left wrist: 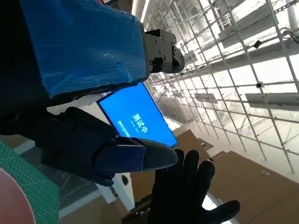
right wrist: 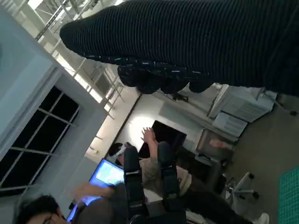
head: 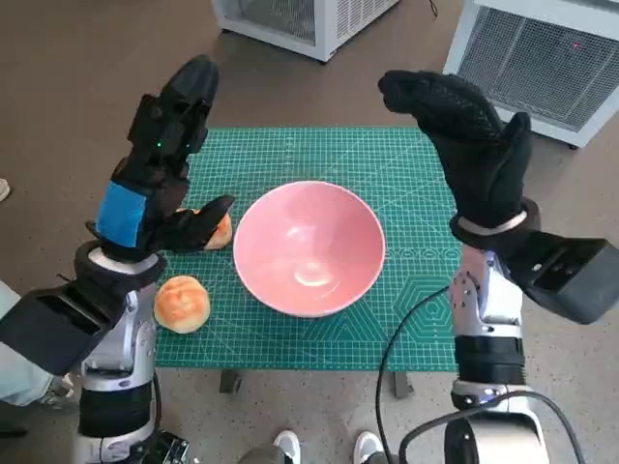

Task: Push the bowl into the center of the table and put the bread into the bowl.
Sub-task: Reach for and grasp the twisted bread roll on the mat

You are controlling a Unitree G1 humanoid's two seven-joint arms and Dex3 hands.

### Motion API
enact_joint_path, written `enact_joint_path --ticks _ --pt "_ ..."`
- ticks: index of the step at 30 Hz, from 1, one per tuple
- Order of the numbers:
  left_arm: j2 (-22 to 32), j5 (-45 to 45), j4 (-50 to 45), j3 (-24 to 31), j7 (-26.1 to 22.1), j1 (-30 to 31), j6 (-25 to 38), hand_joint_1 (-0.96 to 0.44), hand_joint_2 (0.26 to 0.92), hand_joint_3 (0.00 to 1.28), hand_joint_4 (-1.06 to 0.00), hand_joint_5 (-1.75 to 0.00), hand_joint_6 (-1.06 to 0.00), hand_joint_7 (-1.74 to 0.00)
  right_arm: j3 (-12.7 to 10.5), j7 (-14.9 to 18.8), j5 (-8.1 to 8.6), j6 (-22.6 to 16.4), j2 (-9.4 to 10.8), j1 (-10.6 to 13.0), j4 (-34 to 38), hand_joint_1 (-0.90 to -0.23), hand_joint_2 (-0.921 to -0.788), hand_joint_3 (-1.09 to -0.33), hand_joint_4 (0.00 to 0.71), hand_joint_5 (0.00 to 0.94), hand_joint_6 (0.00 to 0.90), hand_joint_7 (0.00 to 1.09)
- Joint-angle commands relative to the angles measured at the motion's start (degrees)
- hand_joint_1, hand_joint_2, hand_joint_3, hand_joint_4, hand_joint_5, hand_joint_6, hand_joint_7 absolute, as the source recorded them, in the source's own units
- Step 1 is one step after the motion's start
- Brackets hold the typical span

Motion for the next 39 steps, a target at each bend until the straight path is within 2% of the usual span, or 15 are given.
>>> enact_joint_path --ticks 1,8,10,11,12,15,18,24,32,39 --pt "4.20 4.08 2.32 1.52 0.36 -1.46 -2.93 -0.65 0.921 0.35 -0.10 -0.02 0.00 -0.41 0.56 -0.89 -0.40 0.76 -0.48 1.58 -0.39 -0.718 -0.921 -0.898 0.167 0.001 -0.001 0.53" --pt "4.54 4.21 3.13 1.26 0.66 -1.66 -3.84 -0.65 0.921 0.33 -0.10 -0.02 0.00 -0.41 0.91 -1.24 -0.29 0.82 -0.66 1.69 -0.55 -0.719 -0.921 -0.898 0.167 0.001 -0.001 0.53" --pt "19.15 17.05 -2.86 -1.67 -7.71 -2.10 20.40 -0.41 0.802 0.21 -0.11 -0.01 -0.07 -0.35 0.92 -1.28 -0.19 0.55 -0.59 1.86 -0.47 -0.715 -0.921 -0.900 0.166 0.001 -0.001 0.53" --pt "23.57 20.98 -4.73 -2.82 -10.78 -2.54 28.82 -0.34 0.780 0.19 -0.10 -0.01 -0.08 -0.34 0.92 -1.28 -0.15 0.46 -0.56 1.89 -0.41 -0.715 -0.921 -0.901 0.165 0.002 -0.001 0.53" --pt "25.86 23.06 -5.80 -3.51 -12.54 -2.86 33.64 -0.19 0.739 0.14 -0.08 -0.01 -0.13 -0.26 0.92 -1.29 -0.13 0.39 -0.54 1.89 -0.34 -0.713 -0.921 -0.901 0.165 0.002 -0.001 0.53" --pt "26.35 25.43 -4.78 -5.42 -13.96 -4.03 38.61 -0.07 0.718 0.11 -0.07 0.00 -0.19 -0.19 0.80 -1.11 0.18 0.23 -0.56 1.72 0.17 -0.713 -0.921 -0.900 0.165 0.002 -0.001 0.53" --pt "26.51 26.96 -2.69 -7.33 -15.04 -4.88 40.41 0.00 0.711 0.09 -0.06 0.00 -0.26 -0.11 0.73 -1.01 0.38 0.10 -0.56 1.51 0.68 -0.713 -0.921 -0.896 0.166 0.003 -0.001 0.53" --pt "26.01 28.49 4.25 -11.30 -17.97 -8.11 42.79 0.02 0.712 0.09 -0.05 0.00 -0.29 -0.08 0.80 -1.13 0.40 -0.03 -0.25 1.16 1.31 -0.714 -0.921 -0.894 0.166 0.003 -0.001 0.53" --pt "24.40 32.30 13.26 -17.33 -18.61 -12.01 45.19 -0.03 0.711 0.09 -0.04 0.00 -0.30 -0.05 0.95 -1.10 0.60 -0.26 0.06 0.96 1.80 -0.714 -0.921 -0.894 0.167 0.003 -0.001 0.53" --pt "22.85 34.54 20.75 -21.35 -17.45 -14.85 43.55 -0.08 0.711 0.08 -0.05 0.00 -0.30 -0.04 0.96 -0.95 0.93 -0.31 0.13 0.99 1.81 -0.707 -0.921 -0.894 0.167 0.004 -0.001 0.53"
